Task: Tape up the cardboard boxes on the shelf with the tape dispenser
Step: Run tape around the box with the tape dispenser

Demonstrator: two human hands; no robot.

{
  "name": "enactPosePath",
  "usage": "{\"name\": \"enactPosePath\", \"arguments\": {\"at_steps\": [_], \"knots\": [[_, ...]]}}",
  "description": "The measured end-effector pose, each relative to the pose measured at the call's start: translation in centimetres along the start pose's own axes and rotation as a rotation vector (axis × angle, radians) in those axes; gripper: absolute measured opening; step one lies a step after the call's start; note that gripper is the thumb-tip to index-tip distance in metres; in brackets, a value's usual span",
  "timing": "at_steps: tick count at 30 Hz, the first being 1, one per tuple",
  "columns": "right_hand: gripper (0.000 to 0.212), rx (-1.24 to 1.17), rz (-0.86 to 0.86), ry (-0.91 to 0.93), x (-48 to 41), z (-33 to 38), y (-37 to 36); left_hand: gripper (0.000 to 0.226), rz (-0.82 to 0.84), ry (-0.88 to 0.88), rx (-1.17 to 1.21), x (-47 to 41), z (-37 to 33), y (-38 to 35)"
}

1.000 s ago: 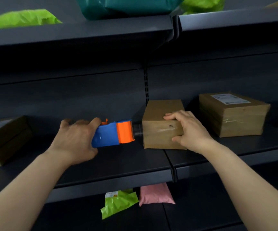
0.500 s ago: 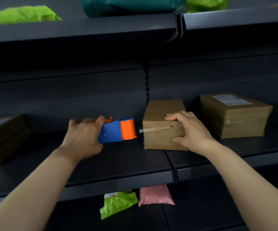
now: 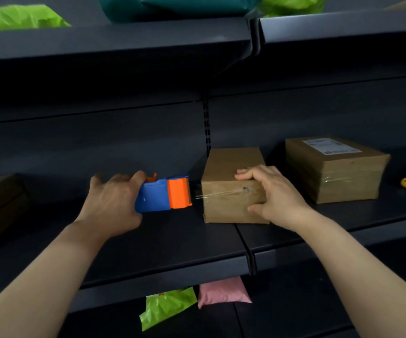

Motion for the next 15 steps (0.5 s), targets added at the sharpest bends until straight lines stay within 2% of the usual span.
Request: {"name": "enactPosePath", "arguments": {"at_steps": [3,8,12,15], "knots": [[0.065,-0.017,0.056,0.024,0.0,0.0,0.3,0.055,-0.102,-0.028,-0.016,1.5,0.0,0.7],[0.046,-0.052,0.026,0.029,-0.1,-0.4,0.5,0.053,-0.049,0.022,-0.046,3.9,-1.3,2.3],[0.042,-0.058,-0.011,0.004,-0.1,-0.4,0.4,0.055,-0.205,-0.037,-0.069,6.9,-2.5,4.7],[0.042,-0.024,-0.025,-0.016,-0.3,-0.2,0.2,0.055,-0.256,-0.048,-0.123,9.0,-3.7,6.4]]}}
Point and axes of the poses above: each hand's wrist, its own x-axis away from the middle knuckle, its own y-axis out of the back of the hand, z = x × y, the point moved 5 cm from there along -x, towards the middle knuckle, and after that the axes turned 6 degrees about x, right-handed, at the moved point
